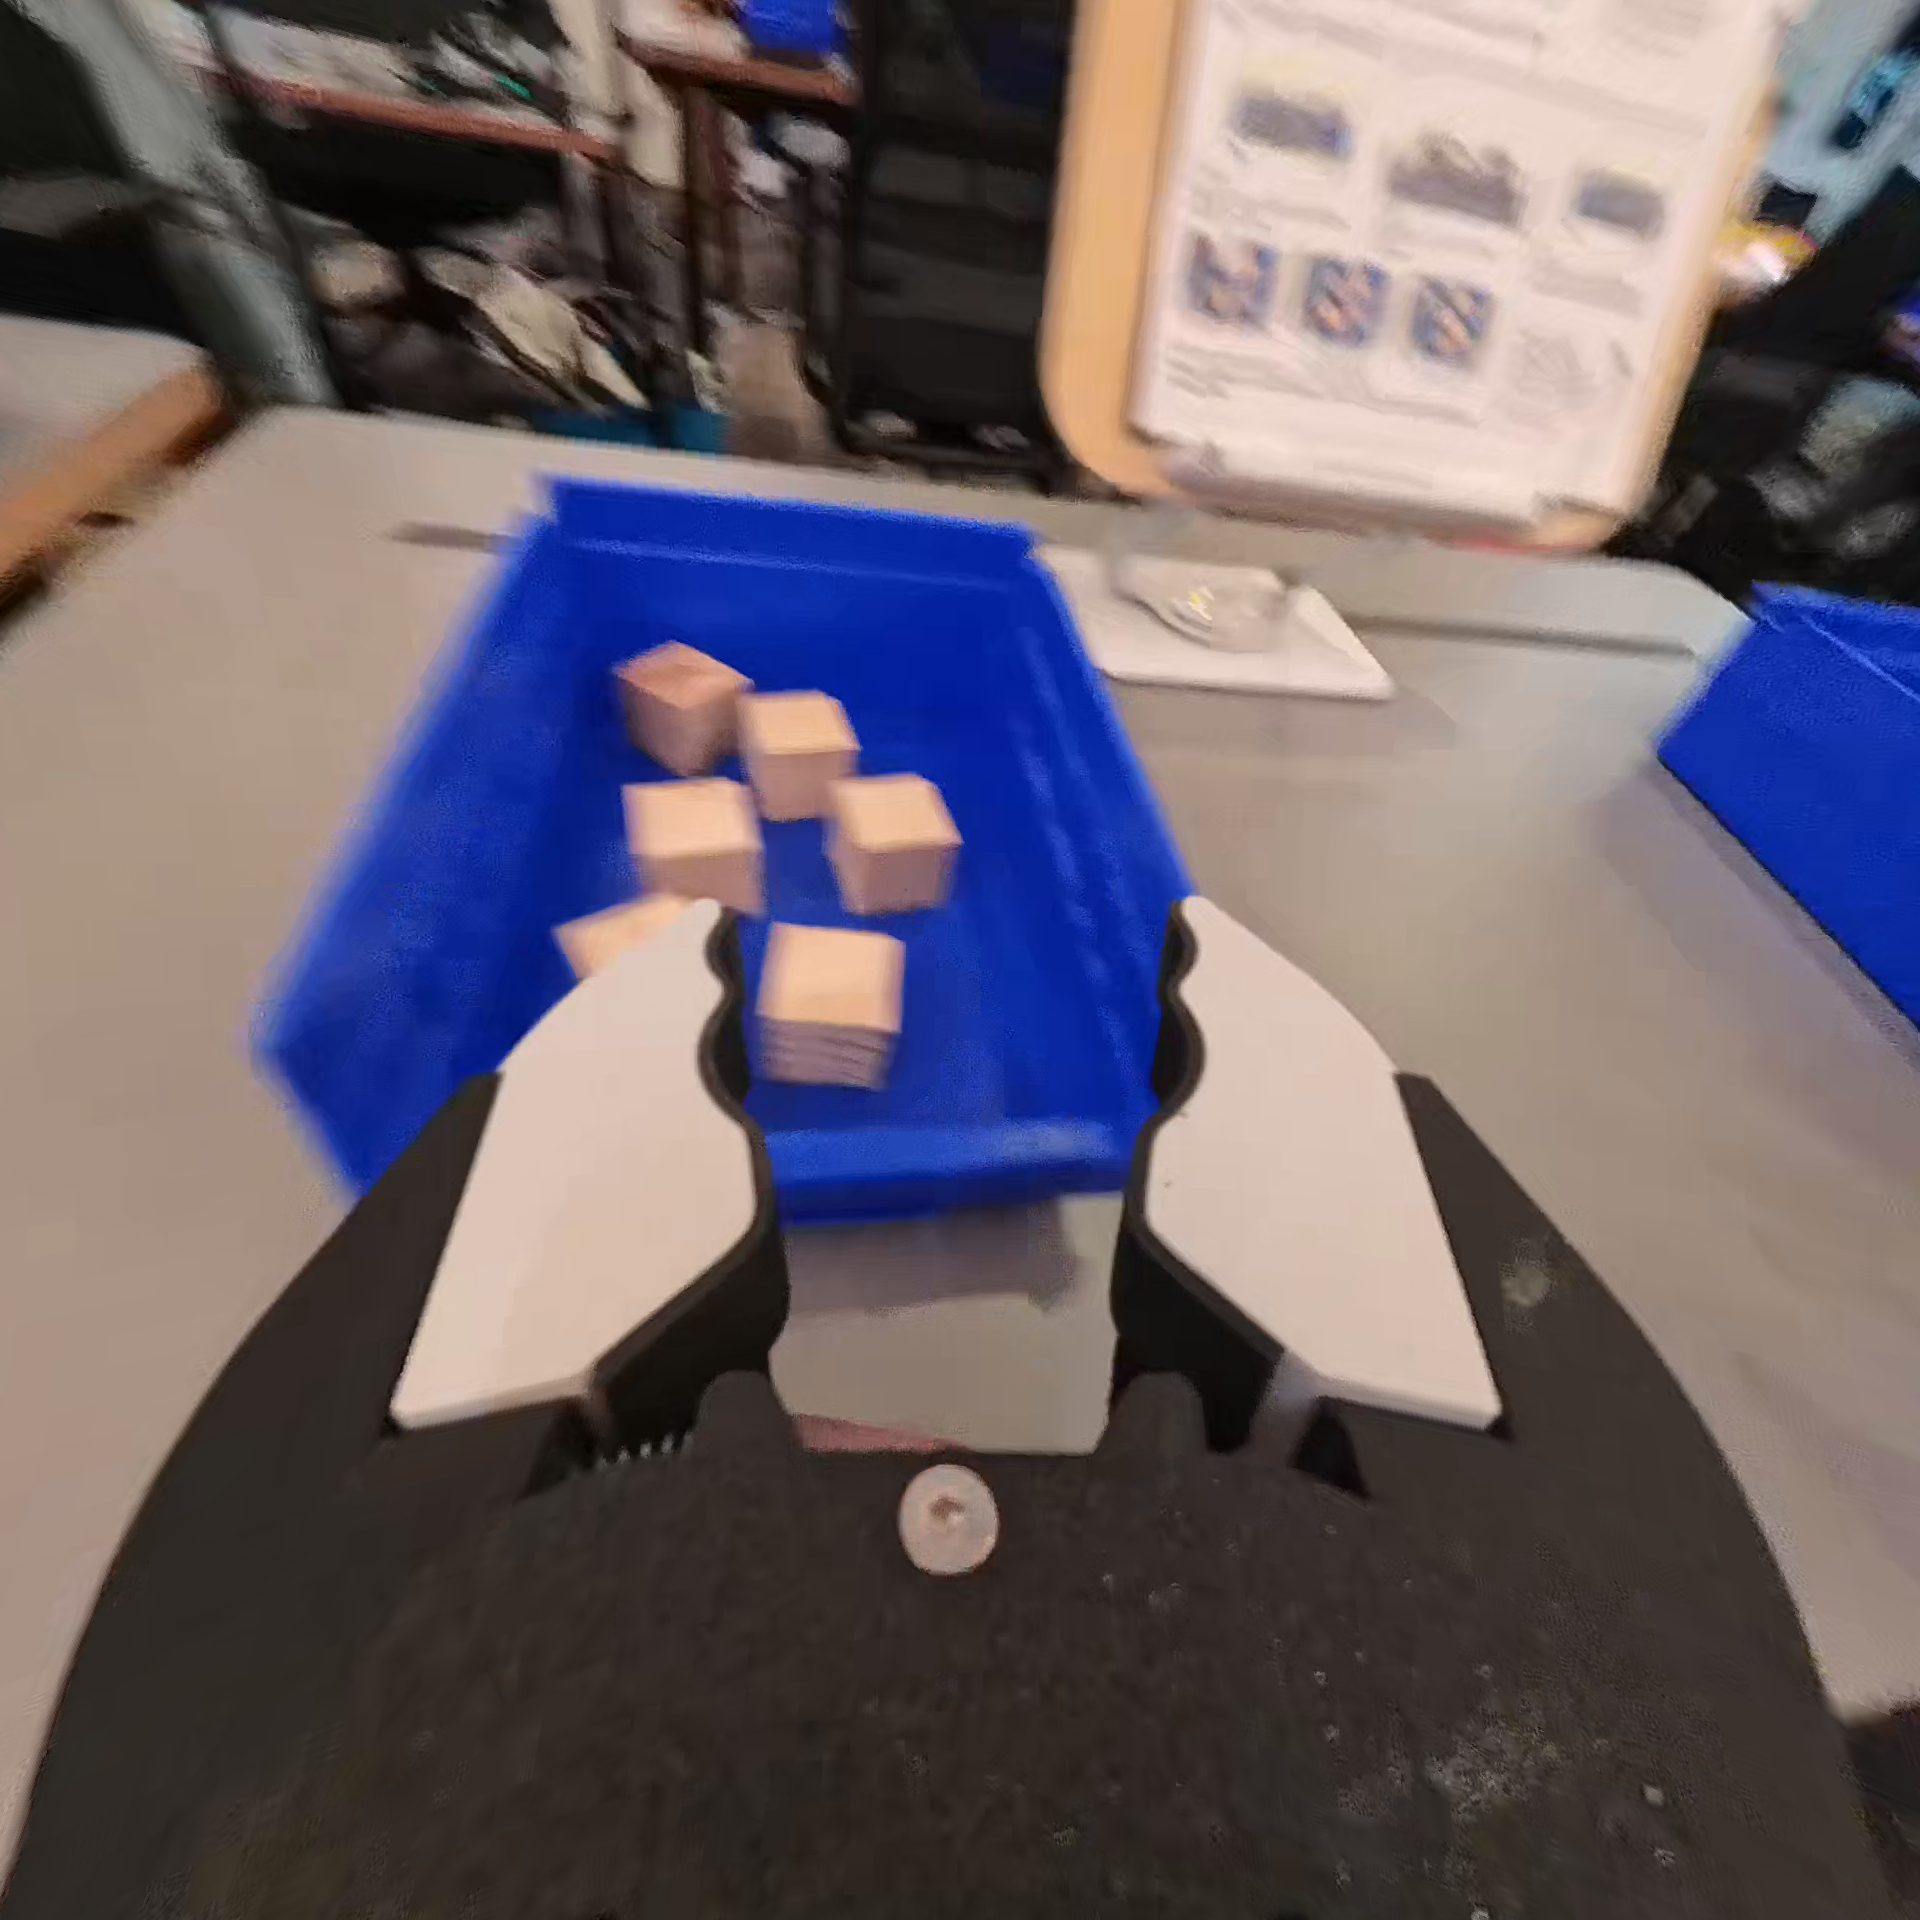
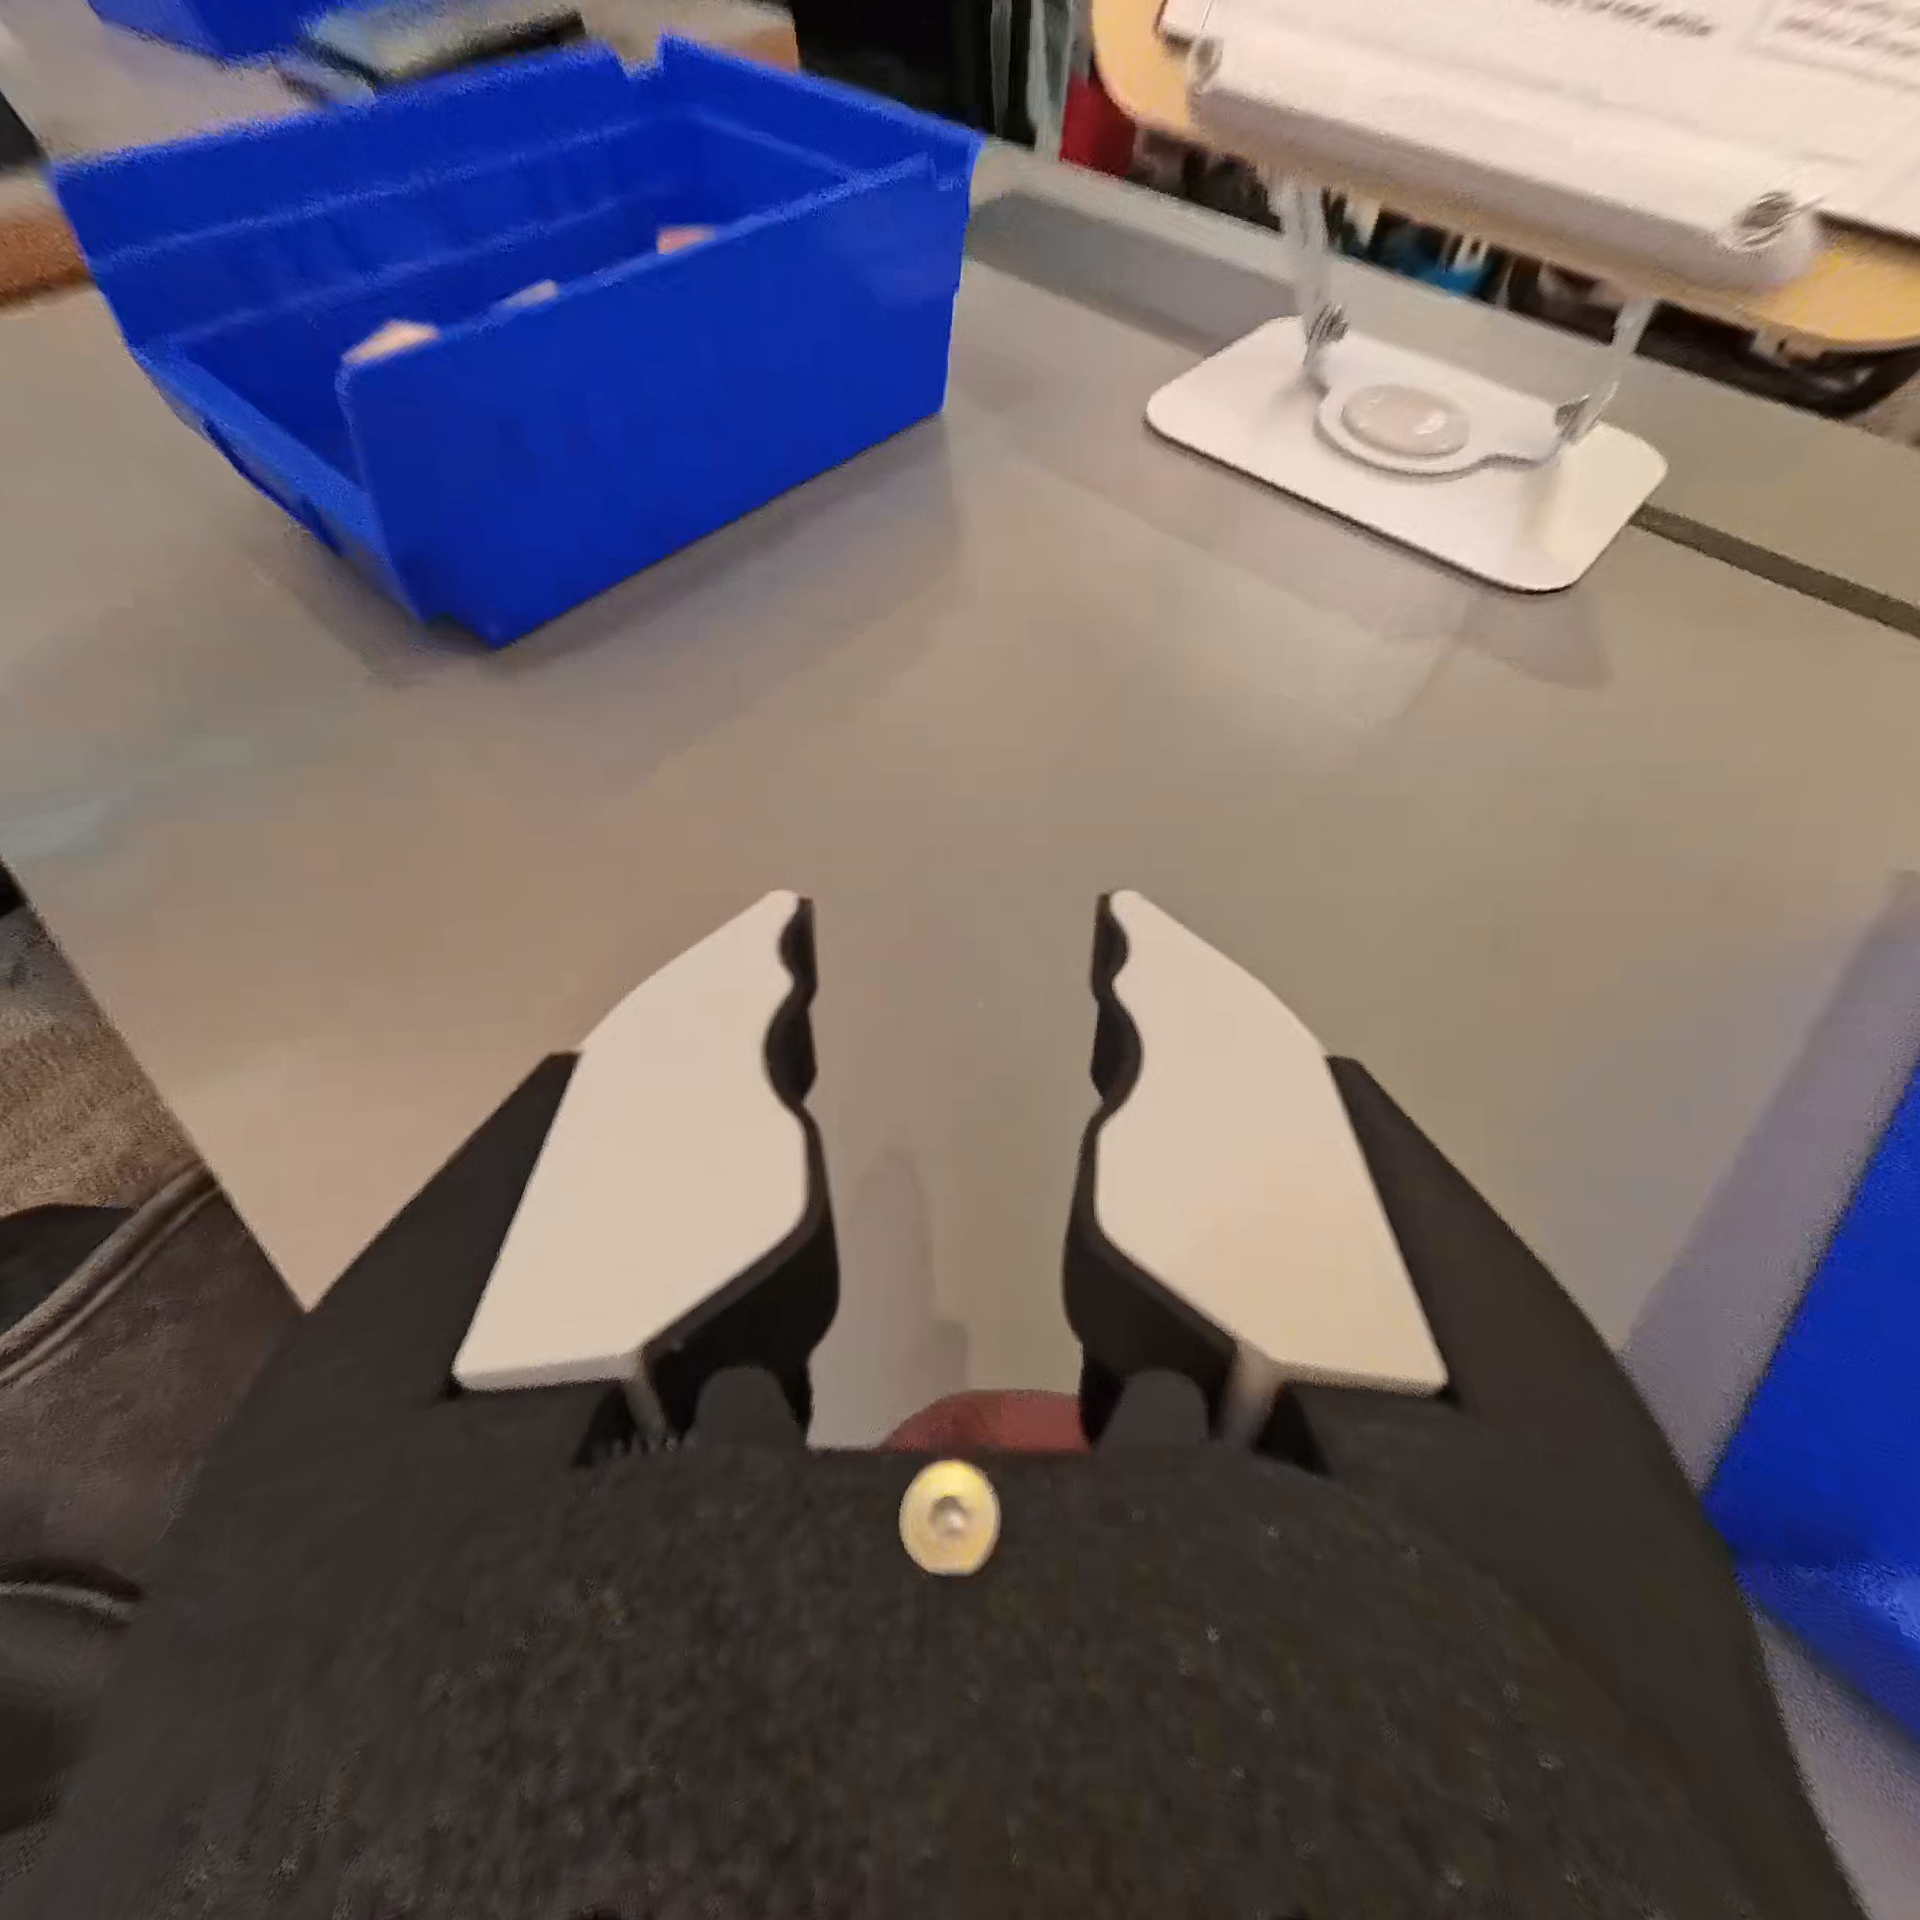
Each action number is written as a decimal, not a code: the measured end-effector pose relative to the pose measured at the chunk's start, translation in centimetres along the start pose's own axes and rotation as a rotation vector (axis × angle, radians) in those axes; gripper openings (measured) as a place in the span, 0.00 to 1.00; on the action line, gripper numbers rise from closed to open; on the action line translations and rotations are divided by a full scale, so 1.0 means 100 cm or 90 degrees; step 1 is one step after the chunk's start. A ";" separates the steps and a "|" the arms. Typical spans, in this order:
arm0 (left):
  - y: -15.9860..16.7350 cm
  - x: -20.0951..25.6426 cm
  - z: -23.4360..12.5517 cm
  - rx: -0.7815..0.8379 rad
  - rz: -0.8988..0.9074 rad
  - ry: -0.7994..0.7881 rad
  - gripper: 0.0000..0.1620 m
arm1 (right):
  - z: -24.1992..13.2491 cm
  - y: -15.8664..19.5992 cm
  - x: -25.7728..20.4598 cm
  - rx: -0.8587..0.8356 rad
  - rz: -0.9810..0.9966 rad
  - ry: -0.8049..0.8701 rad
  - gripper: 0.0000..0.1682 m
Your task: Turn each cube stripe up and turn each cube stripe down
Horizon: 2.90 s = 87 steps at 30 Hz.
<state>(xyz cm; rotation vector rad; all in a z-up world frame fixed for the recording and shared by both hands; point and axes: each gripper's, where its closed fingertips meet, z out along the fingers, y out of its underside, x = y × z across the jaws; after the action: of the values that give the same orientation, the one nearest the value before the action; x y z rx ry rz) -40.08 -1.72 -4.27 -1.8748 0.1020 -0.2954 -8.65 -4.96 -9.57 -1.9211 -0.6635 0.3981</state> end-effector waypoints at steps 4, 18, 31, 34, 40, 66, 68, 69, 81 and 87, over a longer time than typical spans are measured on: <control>0.063 0.089 0.007 -0.180 -0.064 0.177 0.41 | -0.042 0.013 0.027 0.114 0.032 0.047 0.18; 0.086 0.110 0.013 -0.108 0.020 0.142 0.41 | -0.058 0.062 0.065 0.000 0.112 0.109 0.12; 0.095 0.112 0.010 -0.144 0.062 0.137 0.43 | -0.064 0.054 0.069 0.057 0.115 0.098 0.25; 0.096 0.115 0.008 -0.148 0.060 0.151 0.43 | -0.064 0.053 0.066 0.061 0.114 0.084 0.28; 0.103 0.114 0.010 -0.172 0.046 0.171 0.44 | -0.062 0.055 0.060 0.051 0.110 0.068 0.29; 0.071 -0.039 0.089 -0.556 0.122 -0.010 0.40 | -0.062 0.054 0.042 0.025 0.079 0.046 0.26; 0.078 -0.049 0.097 -0.585 0.117 -0.037 0.41 | -0.063 0.054 0.043 0.026 0.072 0.050 0.26; 0.077 -0.052 0.100 -0.580 0.119 -0.046 0.35 | -0.064 0.054 0.043 0.027 0.071 0.048 0.26; 0.091 -0.054 0.101 -0.635 0.063 -0.017 0.28 | -0.068 0.055 0.043 0.028 0.086 0.022 0.25; 0.022 -0.036 0.095 -0.458 0.013 0.101 0.27 | -0.062 0.063 0.050 0.016 0.104 0.023 0.25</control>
<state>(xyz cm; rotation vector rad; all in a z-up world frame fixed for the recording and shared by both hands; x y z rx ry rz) -40.99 7.16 -9.64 -2.5572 0.3746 -0.4315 0.37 -8.47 -12.53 -1.9611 -0.4777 0.4712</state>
